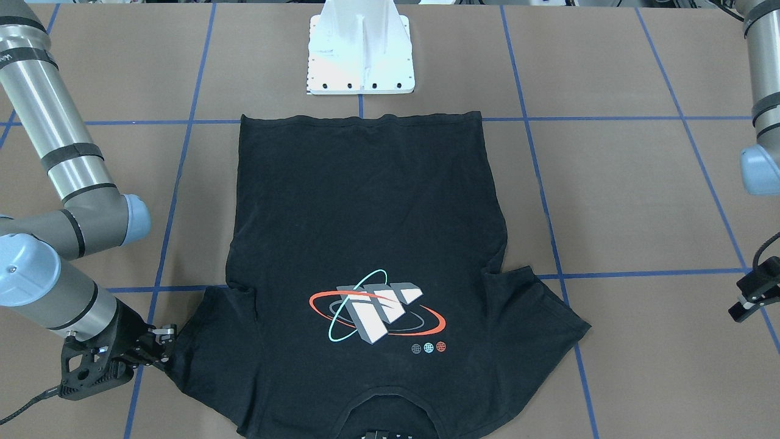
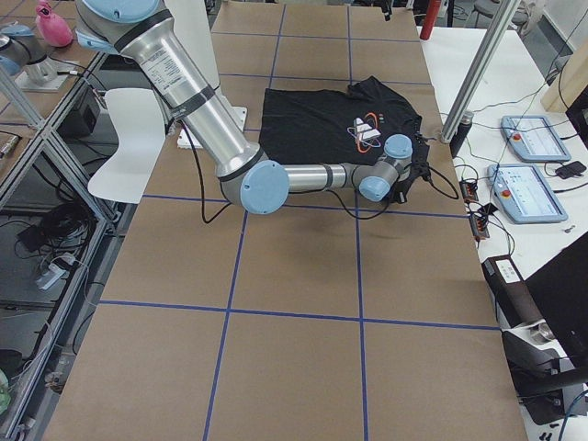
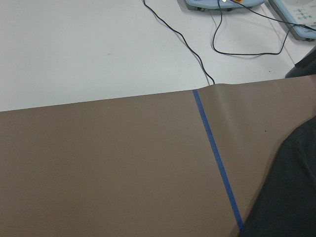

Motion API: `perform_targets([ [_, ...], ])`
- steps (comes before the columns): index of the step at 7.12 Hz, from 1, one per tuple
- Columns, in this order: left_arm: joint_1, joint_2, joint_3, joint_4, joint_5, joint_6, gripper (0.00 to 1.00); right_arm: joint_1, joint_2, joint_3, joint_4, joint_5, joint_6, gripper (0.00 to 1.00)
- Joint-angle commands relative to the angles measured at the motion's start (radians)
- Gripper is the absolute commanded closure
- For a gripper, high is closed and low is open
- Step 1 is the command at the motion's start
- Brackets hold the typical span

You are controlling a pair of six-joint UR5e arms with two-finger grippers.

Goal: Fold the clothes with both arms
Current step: 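Fold the held sleeve inward over the shirt body toward the collar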

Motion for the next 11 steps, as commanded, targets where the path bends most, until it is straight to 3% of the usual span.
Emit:
perform_targets([
  [1, 0.000, 0.000, 0.000, 0.000, 0.000, 0.001, 0.01, -0.008, 0.014, 0.052, -0.003, 0.036, 0.002, 1.00],
  [3, -0.001, 0.002, 0.000, 0.000, 0.000, 0.001, 0.01, -0.051, 0.075, 0.049, -0.013, 0.032, 0.005, 1.00],
  [4, -0.001, 0.002, 0.000, 0.000, 0.000, 0.001, 0.01, -0.075, 0.134, 0.049, -0.091, 0.027, 0.007, 1.00],
  [6, -0.001, 0.006, 0.000, -0.002, -0.002, 0.003, 0.01, -0.123, 0.211, 0.038, -0.173, -0.058, 0.027, 1.00],
  [8, -0.003, 0.011, 0.000, -0.002, -0.002, 0.004, 0.01, -0.157, 0.284, -0.058, -0.173, -0.137, 0.042, 1.00],
  [11, -0.004, 0.015, -0.015, -0.002, -0.002, 0.003, 0.01, -0.195, 0.349, -0.131, -0.173, -0.209, 0.042, 1.00],
])
